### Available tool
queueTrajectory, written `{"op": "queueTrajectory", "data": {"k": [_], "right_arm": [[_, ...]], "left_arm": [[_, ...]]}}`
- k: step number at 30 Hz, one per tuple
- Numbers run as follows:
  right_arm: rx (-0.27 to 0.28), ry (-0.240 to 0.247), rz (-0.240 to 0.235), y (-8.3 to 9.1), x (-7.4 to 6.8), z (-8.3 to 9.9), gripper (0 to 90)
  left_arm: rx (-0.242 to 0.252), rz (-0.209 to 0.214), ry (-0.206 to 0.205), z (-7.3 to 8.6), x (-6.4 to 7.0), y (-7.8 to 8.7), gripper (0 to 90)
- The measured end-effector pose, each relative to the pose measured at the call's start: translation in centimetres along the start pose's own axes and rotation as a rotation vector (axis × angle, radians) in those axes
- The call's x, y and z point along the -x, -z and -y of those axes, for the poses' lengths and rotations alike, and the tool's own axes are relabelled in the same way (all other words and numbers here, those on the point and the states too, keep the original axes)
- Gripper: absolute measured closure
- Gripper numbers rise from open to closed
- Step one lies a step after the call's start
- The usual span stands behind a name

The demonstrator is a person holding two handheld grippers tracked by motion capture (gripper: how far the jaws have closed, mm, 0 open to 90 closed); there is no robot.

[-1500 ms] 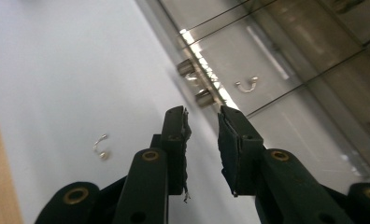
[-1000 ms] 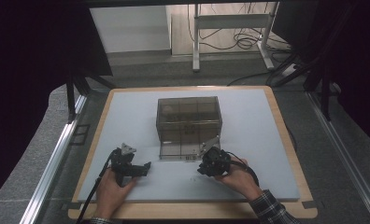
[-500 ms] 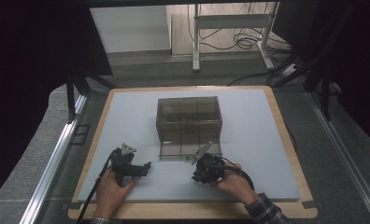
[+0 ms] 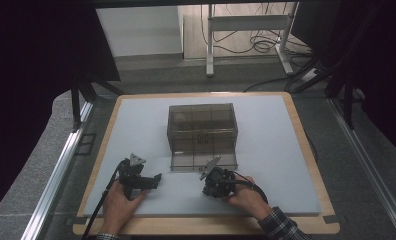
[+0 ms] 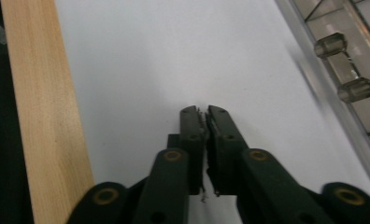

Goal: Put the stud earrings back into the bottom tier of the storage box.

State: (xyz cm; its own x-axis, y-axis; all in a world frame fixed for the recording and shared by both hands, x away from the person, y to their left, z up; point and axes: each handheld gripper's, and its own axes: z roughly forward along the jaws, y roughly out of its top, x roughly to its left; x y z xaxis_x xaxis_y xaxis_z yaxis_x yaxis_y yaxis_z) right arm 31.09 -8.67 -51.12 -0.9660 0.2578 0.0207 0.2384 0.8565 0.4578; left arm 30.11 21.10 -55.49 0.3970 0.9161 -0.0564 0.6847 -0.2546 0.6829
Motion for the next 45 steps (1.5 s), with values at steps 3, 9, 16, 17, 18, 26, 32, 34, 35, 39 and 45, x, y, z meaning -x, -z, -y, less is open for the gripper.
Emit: {"op": "queueTrajectory", "data": {"k": [3, 9, 16, 17, 18, 26, 32, 34, 35, 39, 45], "right_arm": [[-0.001, -0.003, 0.0, 0.0, 0.0, 0.0, 85.0], [-0.008, -0.023, -0.024, 0.1, 0.4, -0.1, 85.0], [0.004, -0.021, -0.016, 1.0, 0.8, -0.5, 85.0], [0.008, -0.019, -0.015, 1.0, 0.8, -0.5, 85.0], [0.01, -0.023, -0.015, 1.2, 0.9, -0.6, 85.0], [0.036, -0.036, -0.003, 1.9, 1.8, -1.0, 84.9], [0.062, -0.047, 0.014, 2.5, 2.6, -1.3, 84.9], [0.071, -0.055, 0.019, 2.7, 2.9, -1.5, 84.9], [0.076, -0.059, 0.022, 2.7, 3.0, -1.6, 84.9], [0.096, -0.069, 0.032, 3.0, 3.6, -1.9, 84.9], [0.119, -0.089, 0.05, 3.1, 4.5, -2.4, 84.9]], "left_arm": [[0.0, 0.0, 0.0, 0.0, 0.0, 0.0, 0.0], [0.0, 0.0, 0.0, 0.0, 0.0, 0.0, 0.0], [-0.002, 0.0, -0.003, 0.0, 0.0, 0.0, 0.0], [-0.002, 0.0, -0.003, 0.0, 0.0, 0.0, 0.0], [-0.001, 0.0, -0.002, 0.0, 0.0, 0.0, 0.0], [-0.004, 0.0, -0.005, 0.0, 0.0, 0.0, 0.0], [0.0, 0.0, 0.0, 0.0, 0.0, 0.0, 0.0], [0.0, 0.0, 0.0, 0.0, 0.0, 0.0, 0.0], [0.0, 0.0, 0.0, 0.0, 0.0, 0.0, 0.0], [0.0, 0.0, 0.0, 0.0, 0.0, 0.0, 0.0], [0.0, -0.001, -0.005, 0.0, 0.0, 0.0, 0.0]]}}
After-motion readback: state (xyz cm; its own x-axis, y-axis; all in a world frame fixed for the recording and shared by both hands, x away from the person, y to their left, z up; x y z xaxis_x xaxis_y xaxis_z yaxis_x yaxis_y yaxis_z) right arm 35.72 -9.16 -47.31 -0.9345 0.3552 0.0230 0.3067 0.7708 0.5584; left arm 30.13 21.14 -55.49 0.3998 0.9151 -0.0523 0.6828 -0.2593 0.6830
